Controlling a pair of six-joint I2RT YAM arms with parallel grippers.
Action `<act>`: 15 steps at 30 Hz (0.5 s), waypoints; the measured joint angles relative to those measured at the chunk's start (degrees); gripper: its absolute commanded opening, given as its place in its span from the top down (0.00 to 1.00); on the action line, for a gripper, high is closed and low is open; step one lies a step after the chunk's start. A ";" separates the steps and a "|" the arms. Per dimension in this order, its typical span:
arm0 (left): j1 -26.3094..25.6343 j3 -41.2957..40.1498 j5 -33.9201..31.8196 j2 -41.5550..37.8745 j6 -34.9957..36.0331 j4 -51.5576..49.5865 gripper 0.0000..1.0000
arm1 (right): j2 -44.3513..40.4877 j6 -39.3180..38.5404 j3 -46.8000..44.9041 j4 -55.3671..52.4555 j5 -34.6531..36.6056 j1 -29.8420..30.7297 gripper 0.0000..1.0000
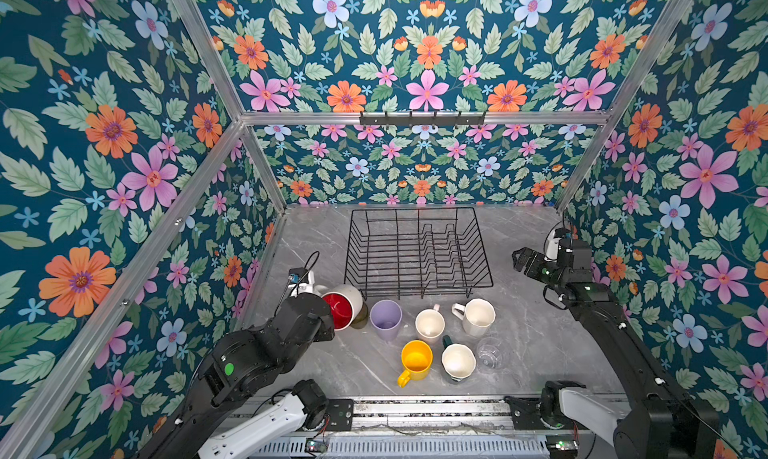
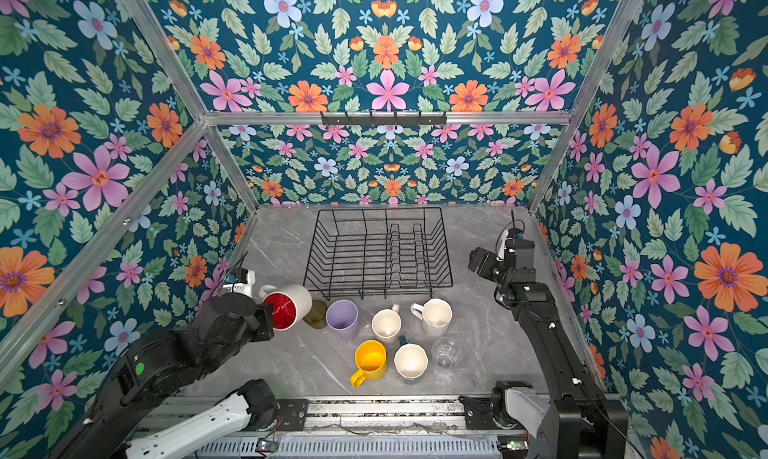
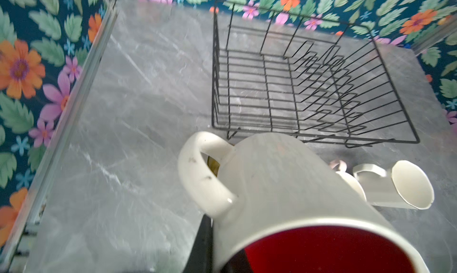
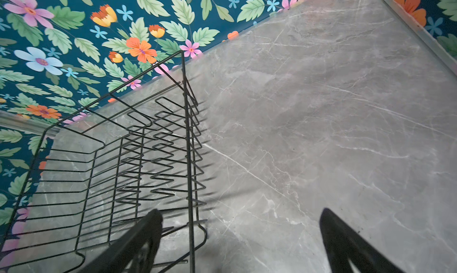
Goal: Load cups into a dish rack
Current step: Pick up the cup from the bottom-center of the table, then place the cup upside down at the dish rack.
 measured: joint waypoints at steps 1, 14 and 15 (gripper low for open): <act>0.00 -0.61 -0.35 -0.09 2.75 2.82 1.00 | -0.37 0.00 0.31 0.02 -0.81 0.00 0.02; 10.45 -9.42 16.74 11.17 29.97 47.08 1.00 | -4.44 2.25 2.67 6.49 -24.48 0.02 0.03; 13.88 -9.81 20.24 12.00 29.81 50.03 1.00 | -4.09 3.04 2.93 7.52 -26.73 0.02 0.03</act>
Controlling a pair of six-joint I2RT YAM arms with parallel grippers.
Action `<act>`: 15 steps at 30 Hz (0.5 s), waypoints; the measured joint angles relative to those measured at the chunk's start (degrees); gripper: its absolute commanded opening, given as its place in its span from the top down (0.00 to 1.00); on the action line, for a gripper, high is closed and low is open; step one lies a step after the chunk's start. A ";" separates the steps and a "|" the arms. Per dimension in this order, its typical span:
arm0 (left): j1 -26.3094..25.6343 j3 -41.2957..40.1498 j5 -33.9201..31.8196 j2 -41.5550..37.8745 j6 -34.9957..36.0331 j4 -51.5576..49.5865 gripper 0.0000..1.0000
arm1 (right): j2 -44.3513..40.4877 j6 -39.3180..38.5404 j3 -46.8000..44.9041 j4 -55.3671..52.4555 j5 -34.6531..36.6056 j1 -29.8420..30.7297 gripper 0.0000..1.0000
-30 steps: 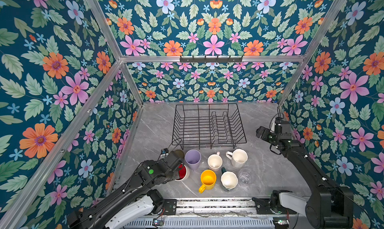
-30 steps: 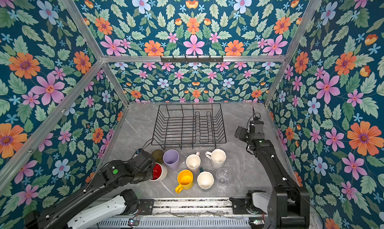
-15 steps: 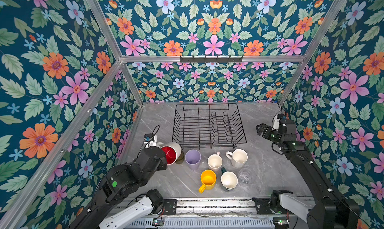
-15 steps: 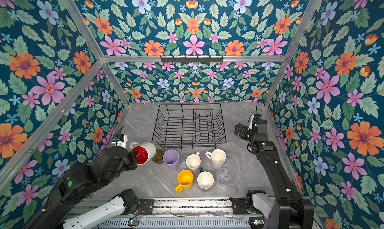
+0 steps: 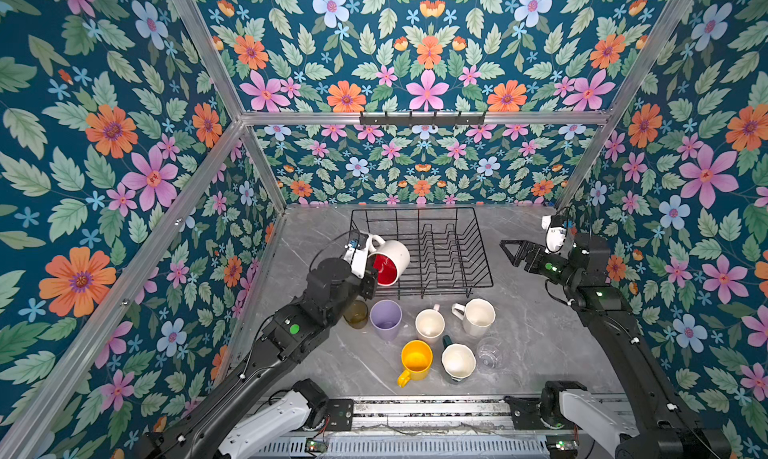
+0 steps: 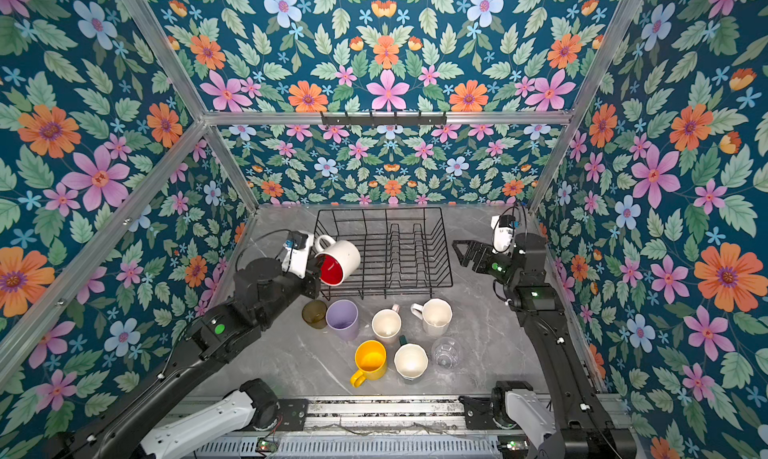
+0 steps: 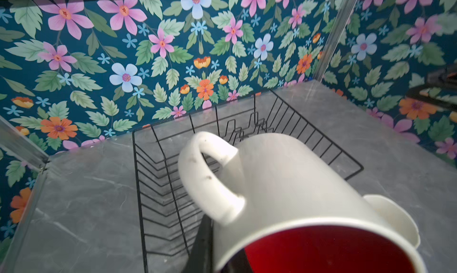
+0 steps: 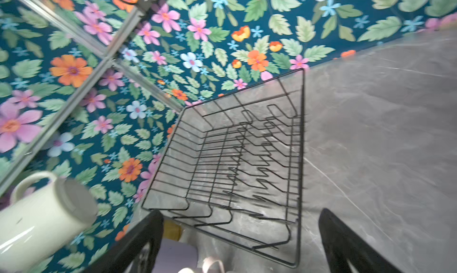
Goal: Load cups into a dish rack
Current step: Place the cup upside down at the dish rack.
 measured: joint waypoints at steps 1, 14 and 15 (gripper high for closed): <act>2.93 -0.59 3.10 0.66 -0.26 2.89 1.00 | 0.39 0.22 0.20 0.81 -1.92 0.00 0.03; 18.84 -7.76 42.84 13.05 -6.69 33.14 1.00 | 11.34 7.61 6.78 11.47 -22.95 1.75 0.04; 20.06 -8.52 45.16 14.12 -8.68 37.03 1.00 | 12.15 7.63 7.78 11.61 -23.82 2.45 0.04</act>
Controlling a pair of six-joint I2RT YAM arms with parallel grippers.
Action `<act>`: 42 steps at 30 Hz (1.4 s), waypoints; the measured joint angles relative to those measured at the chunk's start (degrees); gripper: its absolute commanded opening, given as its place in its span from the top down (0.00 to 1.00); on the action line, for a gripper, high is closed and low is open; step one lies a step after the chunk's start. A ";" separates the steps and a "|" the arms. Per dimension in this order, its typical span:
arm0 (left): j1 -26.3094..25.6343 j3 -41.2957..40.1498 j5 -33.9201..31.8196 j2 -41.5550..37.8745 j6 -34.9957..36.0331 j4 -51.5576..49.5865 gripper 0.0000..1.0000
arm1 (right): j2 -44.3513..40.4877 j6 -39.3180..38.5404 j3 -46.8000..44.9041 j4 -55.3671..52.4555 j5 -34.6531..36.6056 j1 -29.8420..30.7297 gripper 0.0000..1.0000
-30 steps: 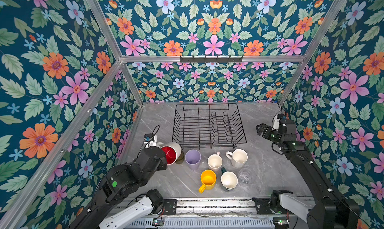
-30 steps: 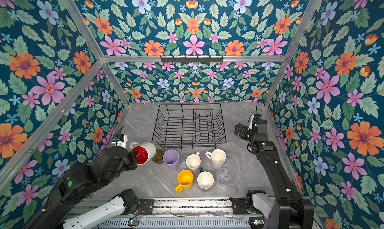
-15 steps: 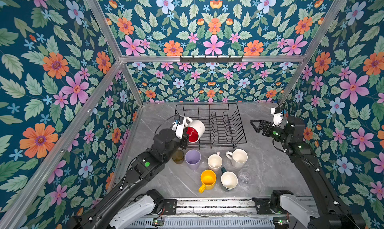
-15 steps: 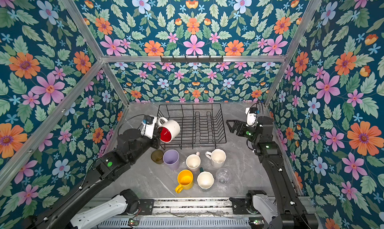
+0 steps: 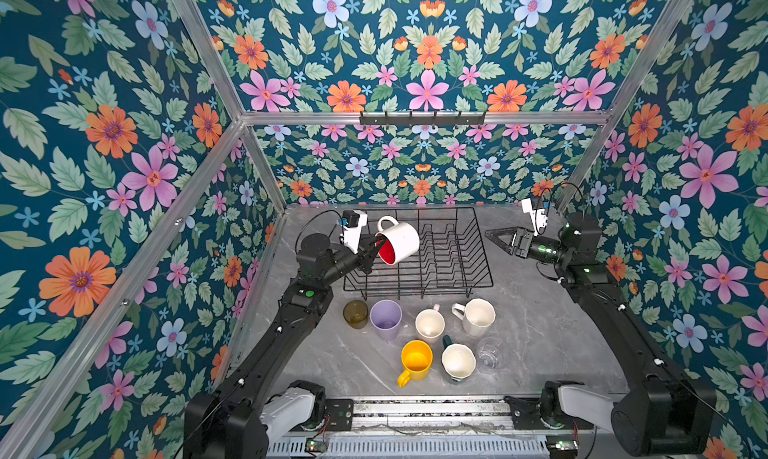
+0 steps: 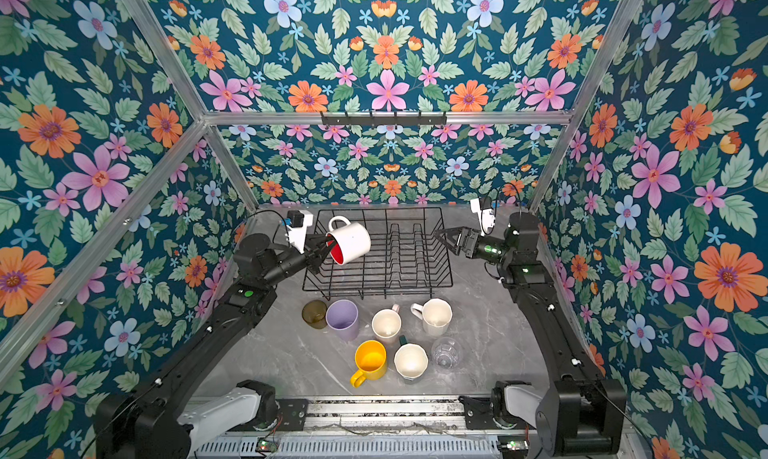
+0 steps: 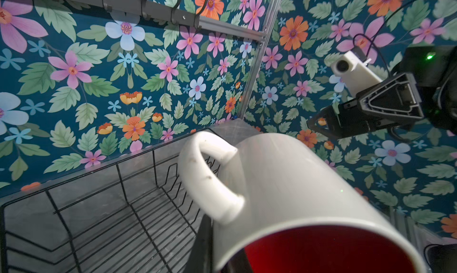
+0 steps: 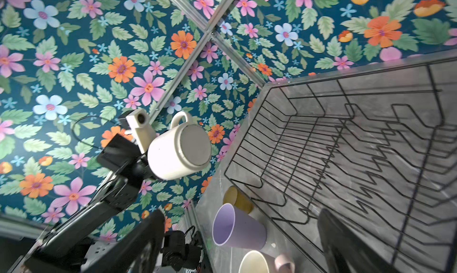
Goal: Load cups into a dish rack
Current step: Place the cup upside down at the dish rack.
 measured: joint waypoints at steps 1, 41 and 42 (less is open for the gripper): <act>0.92 -0.90 2.27 1.07 -2.10 3.98 1.00 | 0.98 -0.07 1.09 0.33 -0.96 0.92 0.05; 2.32 -6.16 27.61 11.08 -30.34 49.53 1.00 | 7.96 -1.27 8.39 8.96 2.62 22.71 0.01; 2.32 -6.12 27.82 11.23 -30.62 49.81 1.00 | 8.31 -1.42 8.81 8.96 2.51 23.12 0.01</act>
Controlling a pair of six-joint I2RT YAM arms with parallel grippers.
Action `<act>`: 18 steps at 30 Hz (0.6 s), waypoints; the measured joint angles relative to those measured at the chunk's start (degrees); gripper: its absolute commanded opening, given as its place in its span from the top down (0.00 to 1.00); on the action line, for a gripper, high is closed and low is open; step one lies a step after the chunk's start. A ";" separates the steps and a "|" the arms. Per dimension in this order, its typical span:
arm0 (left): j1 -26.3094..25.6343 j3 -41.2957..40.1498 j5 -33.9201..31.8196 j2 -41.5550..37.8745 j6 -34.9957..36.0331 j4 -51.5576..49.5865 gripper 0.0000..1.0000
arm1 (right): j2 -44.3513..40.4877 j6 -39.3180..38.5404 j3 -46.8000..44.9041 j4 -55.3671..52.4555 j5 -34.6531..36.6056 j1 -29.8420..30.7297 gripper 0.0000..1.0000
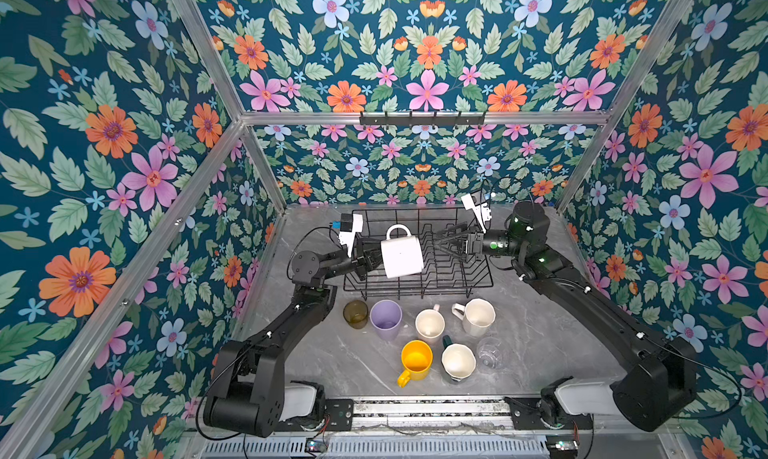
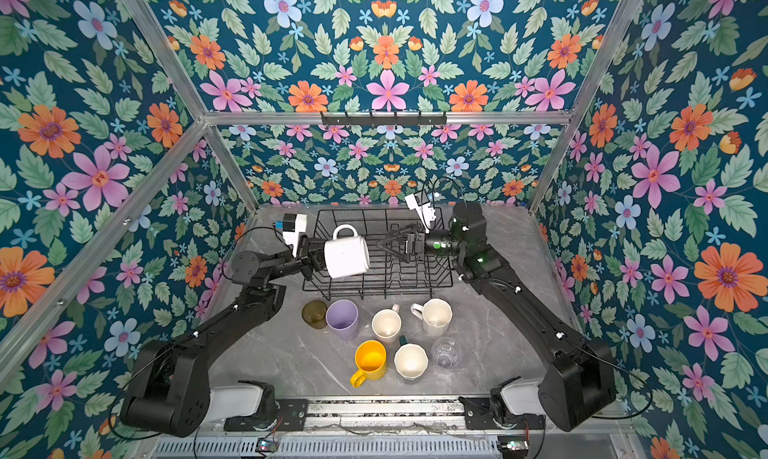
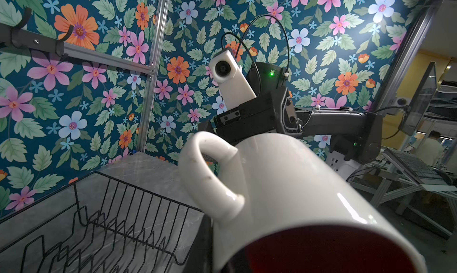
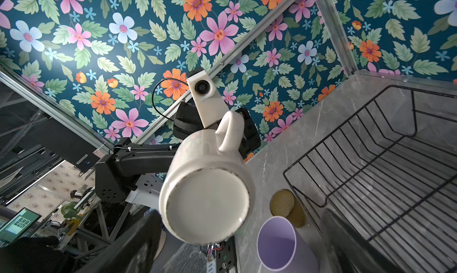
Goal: Load cups into a dish rack
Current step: Place the cup upside down at the dish rack.
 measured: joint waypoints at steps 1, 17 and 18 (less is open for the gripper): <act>0.00 0.02 0.15 0.20 -0.42 0.39 1.00 | 0.33 -0.02 0.42 0.00 -0.02 0.44 0.01; 0.07 0.15 1.31 0.28 -1.95 1.95 1.00 | 5.11 -5.01 6.29 -4.81 1.31 7.65 0.01; 0.02 0.15 1.36 0.24 -1.97 1.97 1.00 | 5.33 -5.40 6.60 -5.40 1.33 8.11 0.01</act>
